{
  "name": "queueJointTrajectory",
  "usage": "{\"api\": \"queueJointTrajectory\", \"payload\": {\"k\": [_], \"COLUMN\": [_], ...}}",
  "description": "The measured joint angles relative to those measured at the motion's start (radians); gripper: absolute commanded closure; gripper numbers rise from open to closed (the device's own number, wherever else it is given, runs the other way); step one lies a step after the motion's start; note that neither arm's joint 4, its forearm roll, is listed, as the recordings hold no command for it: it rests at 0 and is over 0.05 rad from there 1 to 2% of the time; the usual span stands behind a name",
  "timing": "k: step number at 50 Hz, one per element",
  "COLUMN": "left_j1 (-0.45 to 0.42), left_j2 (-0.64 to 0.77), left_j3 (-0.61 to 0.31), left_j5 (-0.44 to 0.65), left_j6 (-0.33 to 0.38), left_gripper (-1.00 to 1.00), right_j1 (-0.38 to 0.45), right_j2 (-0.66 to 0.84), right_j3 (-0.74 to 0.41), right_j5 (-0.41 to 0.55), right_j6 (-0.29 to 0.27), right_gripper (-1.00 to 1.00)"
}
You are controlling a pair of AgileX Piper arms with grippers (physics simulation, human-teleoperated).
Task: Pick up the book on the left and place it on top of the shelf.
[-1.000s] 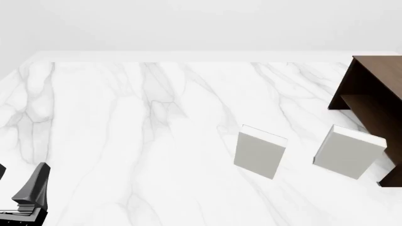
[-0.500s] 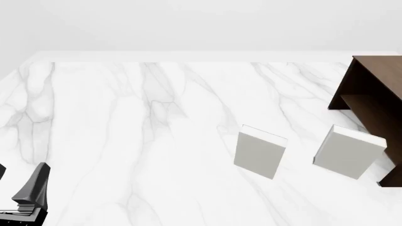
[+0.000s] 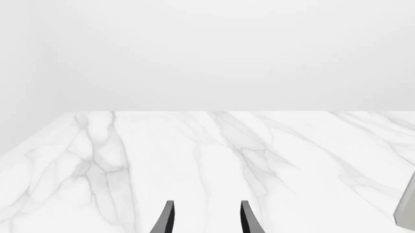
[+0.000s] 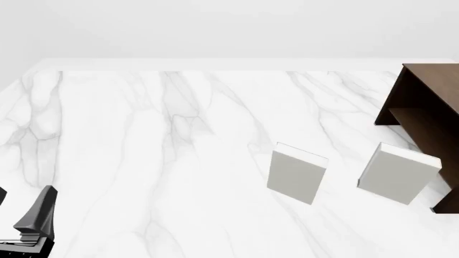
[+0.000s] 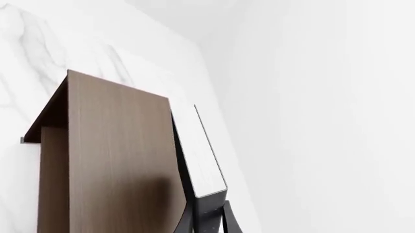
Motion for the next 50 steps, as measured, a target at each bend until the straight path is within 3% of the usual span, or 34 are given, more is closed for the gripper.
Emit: {"api": "queueJointTrajectory", "payload": {"k": [28, 29, 50], "left_j1": [0.000, 0.000, 0.000], "left_j2": [0.000, 0.000, 0.000], "left_j3": [0.000, 0.000, 0.000], "left_j5": [0.000, 0.000, 0.000], "left_j6": [0.000, 0.000, 0.000], "left_gripper": [-1.00, -1.00, -1.00], "right_j1": [0.005, 0.007, 0.032], "right_j2": [0.031, 0.031, -0.022], "right_j3": [0.017, 0.018, 0.107], "right_j5": [-0.044, -0.045, -0.041], "right_j6": [0.001, 0.002, 0.068], "right_gripper": [1.00, -1.00, -1.00]}}
